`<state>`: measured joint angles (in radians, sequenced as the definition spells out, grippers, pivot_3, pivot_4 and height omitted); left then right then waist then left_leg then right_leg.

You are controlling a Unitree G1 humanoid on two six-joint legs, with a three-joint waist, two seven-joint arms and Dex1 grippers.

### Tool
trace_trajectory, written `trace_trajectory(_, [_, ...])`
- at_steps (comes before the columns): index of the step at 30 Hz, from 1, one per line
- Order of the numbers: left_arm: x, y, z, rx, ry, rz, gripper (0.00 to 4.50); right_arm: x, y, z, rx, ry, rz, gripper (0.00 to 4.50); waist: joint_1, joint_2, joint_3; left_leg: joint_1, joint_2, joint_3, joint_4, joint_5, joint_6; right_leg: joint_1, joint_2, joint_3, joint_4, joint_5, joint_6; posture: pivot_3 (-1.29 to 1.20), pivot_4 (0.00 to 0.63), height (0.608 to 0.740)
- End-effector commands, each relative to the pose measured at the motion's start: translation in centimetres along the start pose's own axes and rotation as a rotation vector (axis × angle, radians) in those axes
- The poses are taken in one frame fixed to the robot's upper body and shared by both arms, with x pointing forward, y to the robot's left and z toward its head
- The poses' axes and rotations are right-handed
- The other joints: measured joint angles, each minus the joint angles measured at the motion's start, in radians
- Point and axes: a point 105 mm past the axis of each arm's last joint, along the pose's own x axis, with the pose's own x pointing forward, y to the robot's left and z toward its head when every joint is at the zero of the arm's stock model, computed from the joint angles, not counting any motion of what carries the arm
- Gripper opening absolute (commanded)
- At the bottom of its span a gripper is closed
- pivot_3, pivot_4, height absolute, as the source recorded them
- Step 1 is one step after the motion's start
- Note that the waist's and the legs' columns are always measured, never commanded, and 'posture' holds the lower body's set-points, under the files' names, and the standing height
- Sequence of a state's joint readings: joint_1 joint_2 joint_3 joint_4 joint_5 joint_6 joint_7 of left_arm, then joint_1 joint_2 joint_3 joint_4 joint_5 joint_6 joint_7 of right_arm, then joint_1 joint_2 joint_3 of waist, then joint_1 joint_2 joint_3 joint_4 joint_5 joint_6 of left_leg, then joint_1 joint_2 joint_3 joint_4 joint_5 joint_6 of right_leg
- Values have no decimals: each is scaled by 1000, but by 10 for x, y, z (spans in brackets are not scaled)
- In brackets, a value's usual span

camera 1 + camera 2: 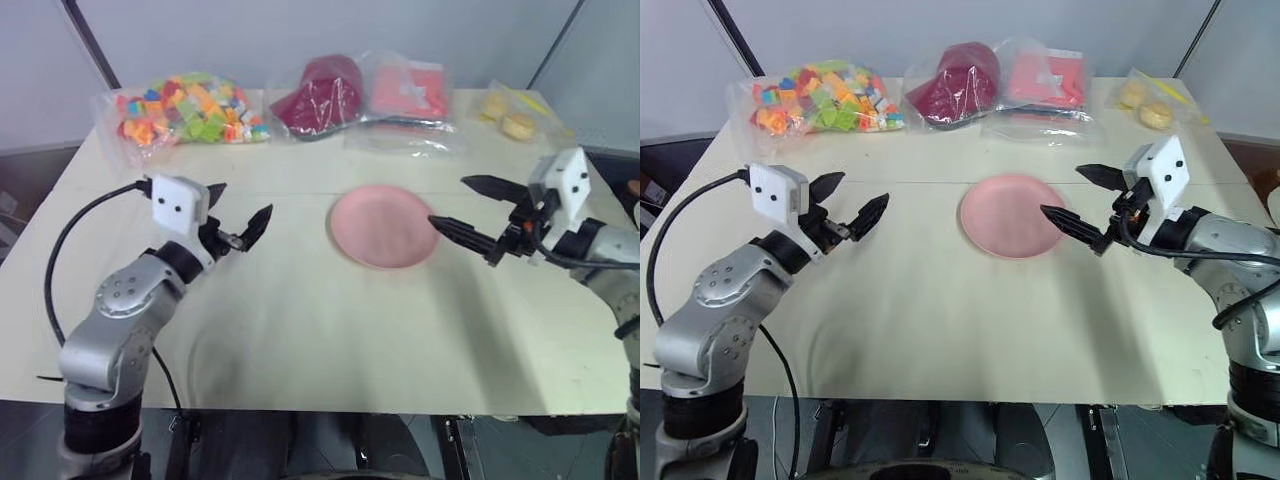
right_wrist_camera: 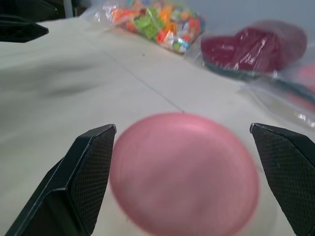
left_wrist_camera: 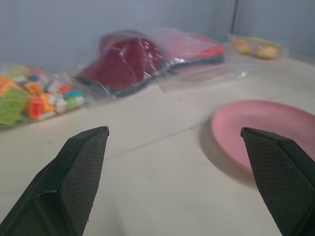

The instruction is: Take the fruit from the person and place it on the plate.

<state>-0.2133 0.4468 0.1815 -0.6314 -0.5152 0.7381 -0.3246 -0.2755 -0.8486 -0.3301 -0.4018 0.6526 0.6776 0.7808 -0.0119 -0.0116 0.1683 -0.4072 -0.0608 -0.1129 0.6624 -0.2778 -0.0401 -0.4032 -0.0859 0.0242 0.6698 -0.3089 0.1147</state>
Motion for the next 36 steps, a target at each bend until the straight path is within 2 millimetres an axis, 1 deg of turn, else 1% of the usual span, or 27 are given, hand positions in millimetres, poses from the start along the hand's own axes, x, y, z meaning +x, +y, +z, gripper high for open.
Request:
trace_trajectory(1, [-6,0,13,28,-38,1,4500,-6,2,8,-35,-12,0,4465,1,0,0,0,0,0,0,0,0,0,0,0,0,0,0,0,150,740])
trace_trajectory(6, [-3,0,13,-3,-38,-4,4500,-7,2,4,-35,3,-6,4465,2,0,0,0,0,1,0,0,0,0,-1,0,0,0,0,0,150,740])
trace_trajectory(13, [-2,-4,8,18,-4,-36,4500,-7,-1,3,-48,6,-33,4465,2,0,0,0,0,0,0,0,0,0,0,0,0,0,0,0,150,740])
trace_trajectory(23, [0,-5,11,22,-18,-44,4500,-8,0,4,-49,2,-42,4465,2,0,0,0,0,0,0,0,0,0,0,0,0,0,0,0,150,740])
trace_trajectory(36, [3,-4,14,33,-31,-49,4500,-4,0,4,-55,-4,-37,4465,2,0,0,0,0,0,0,0,0,0,0,0,-1,0,0,0,150,740])
